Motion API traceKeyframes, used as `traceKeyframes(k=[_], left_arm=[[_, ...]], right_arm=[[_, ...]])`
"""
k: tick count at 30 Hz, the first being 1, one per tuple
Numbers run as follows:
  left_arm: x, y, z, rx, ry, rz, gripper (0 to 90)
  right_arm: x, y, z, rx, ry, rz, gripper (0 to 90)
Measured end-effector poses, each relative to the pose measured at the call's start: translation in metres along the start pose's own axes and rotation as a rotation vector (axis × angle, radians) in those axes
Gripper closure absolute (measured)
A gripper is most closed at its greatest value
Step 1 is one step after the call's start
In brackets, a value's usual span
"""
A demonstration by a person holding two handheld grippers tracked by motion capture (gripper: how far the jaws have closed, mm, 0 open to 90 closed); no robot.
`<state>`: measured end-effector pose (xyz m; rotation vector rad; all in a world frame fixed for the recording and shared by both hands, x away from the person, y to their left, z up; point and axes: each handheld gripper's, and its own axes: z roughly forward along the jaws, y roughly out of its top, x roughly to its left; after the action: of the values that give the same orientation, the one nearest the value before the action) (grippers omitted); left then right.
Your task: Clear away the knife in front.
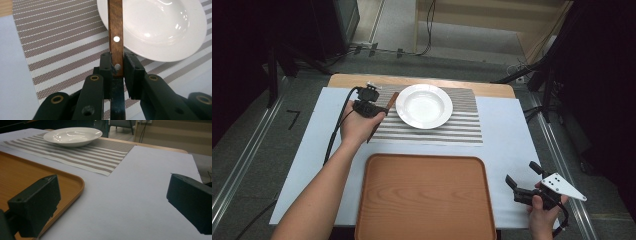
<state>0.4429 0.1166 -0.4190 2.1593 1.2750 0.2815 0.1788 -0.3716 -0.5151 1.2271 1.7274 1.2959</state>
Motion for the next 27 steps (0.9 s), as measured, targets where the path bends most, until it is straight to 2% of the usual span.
traceKeyframes(k=[13, 27], left_arm=[[-0.017, -0.018, -0.013, -0.018, -0.032, 0.024, 77.2], [-0.024, -0.037, -0.031, -0.036, -0.065, 0.028, 77.2]], right_arm=[[0.0, 0.0, 0.0, 0.001, 0.001, -0.002, 0.0], [0.001, 0.0, 0.0, 0.003, 0.003, -0.002, 0.0]])
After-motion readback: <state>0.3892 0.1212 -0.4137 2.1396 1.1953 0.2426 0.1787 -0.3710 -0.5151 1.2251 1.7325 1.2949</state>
